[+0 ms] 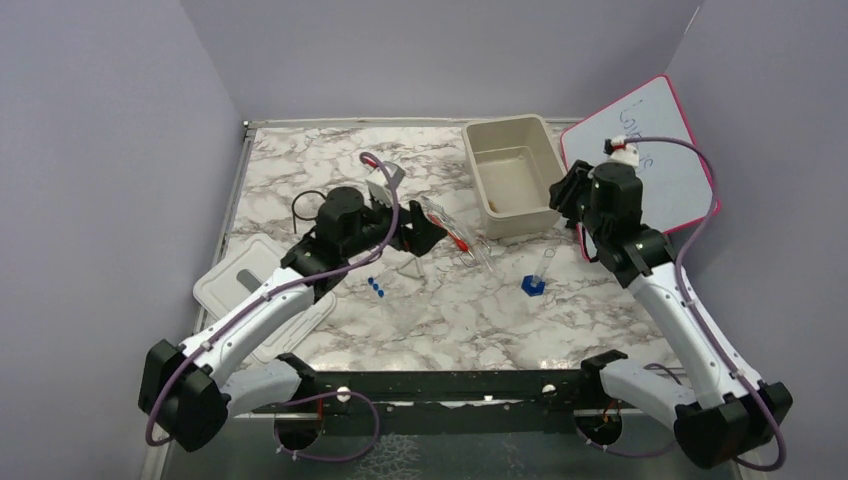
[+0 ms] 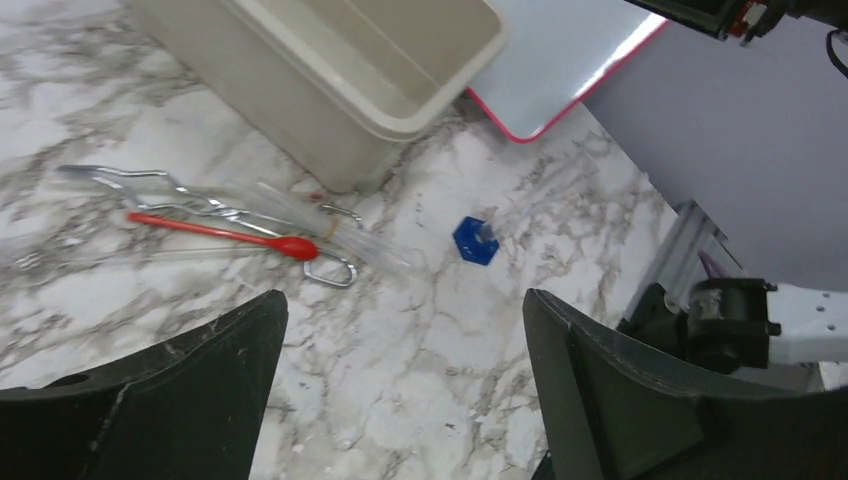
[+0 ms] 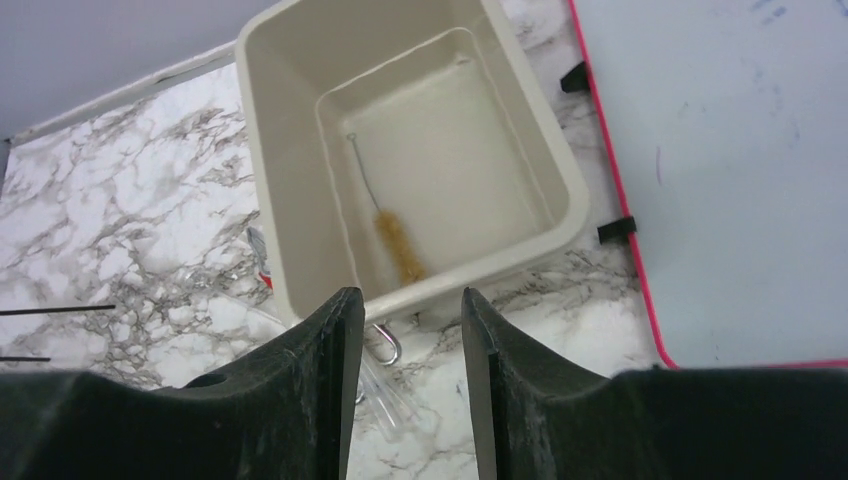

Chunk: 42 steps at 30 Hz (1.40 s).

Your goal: Organize the chemistry lab equipment

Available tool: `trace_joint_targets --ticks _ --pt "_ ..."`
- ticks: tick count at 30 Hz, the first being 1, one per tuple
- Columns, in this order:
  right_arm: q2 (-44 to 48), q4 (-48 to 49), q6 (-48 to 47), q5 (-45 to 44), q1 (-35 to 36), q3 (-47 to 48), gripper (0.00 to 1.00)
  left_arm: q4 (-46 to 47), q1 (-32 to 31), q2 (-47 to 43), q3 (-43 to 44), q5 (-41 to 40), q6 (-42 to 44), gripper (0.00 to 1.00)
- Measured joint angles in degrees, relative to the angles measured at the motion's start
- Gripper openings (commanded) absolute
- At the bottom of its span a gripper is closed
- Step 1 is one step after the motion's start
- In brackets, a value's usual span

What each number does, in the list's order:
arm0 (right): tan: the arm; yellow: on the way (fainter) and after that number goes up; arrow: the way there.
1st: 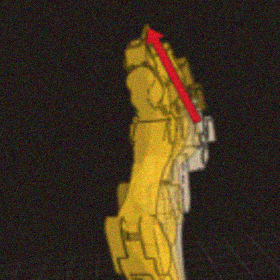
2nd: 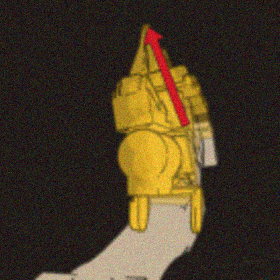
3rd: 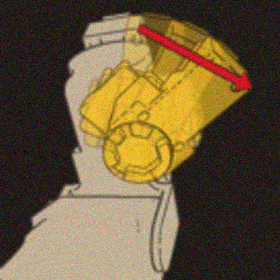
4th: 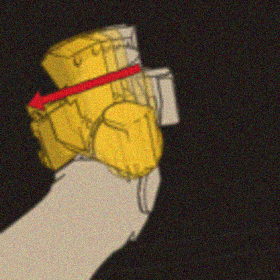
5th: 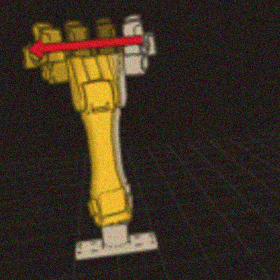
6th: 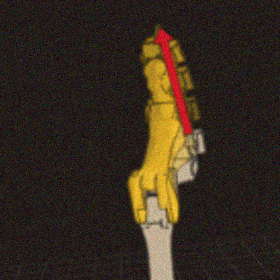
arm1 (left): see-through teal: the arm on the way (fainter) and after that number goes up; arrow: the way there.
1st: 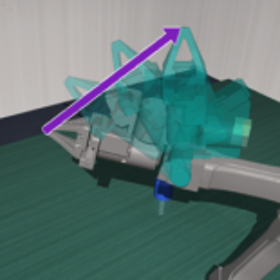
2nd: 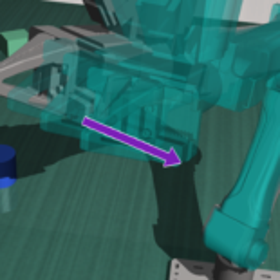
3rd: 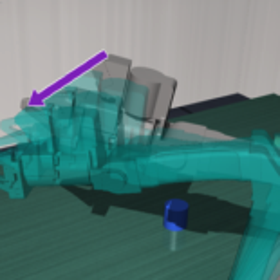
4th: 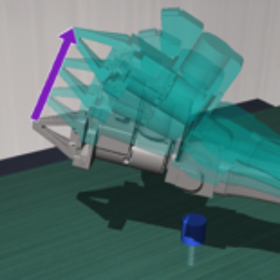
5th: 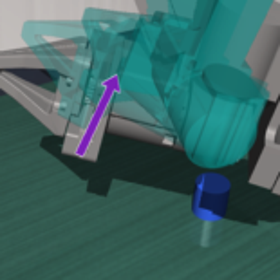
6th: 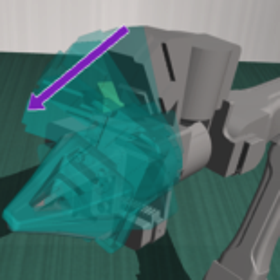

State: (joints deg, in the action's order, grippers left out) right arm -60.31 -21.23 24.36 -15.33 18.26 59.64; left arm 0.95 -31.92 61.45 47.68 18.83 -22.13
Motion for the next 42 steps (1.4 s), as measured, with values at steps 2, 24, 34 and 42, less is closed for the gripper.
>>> trace_joint_targets --ticks 2,24,34,42 --pt "3.21 -1.99 1.90 -1.53 0.00 -1.62 0.47 2.36 -3.89 2.64 0.59 -0.35 -0.59 0.84" --pt "13.14 -7.78 8.20 -2.67 0.00 3.98 0.47 24.30 -30.95 45.92 19.28 -20.31 10.34 0.77" --pt "13.20 -8.11 7.72 -2.69 0.00 3.98 0.47 29.66 -33.00 52.92 23.82 -25.66 13.99 0.56" --pt "13.75 -8.44 7.43 -2.99 0.00 3.98 0.47 30.64 -35.50 54.07 24.26 -30.53 15.39 0.28"
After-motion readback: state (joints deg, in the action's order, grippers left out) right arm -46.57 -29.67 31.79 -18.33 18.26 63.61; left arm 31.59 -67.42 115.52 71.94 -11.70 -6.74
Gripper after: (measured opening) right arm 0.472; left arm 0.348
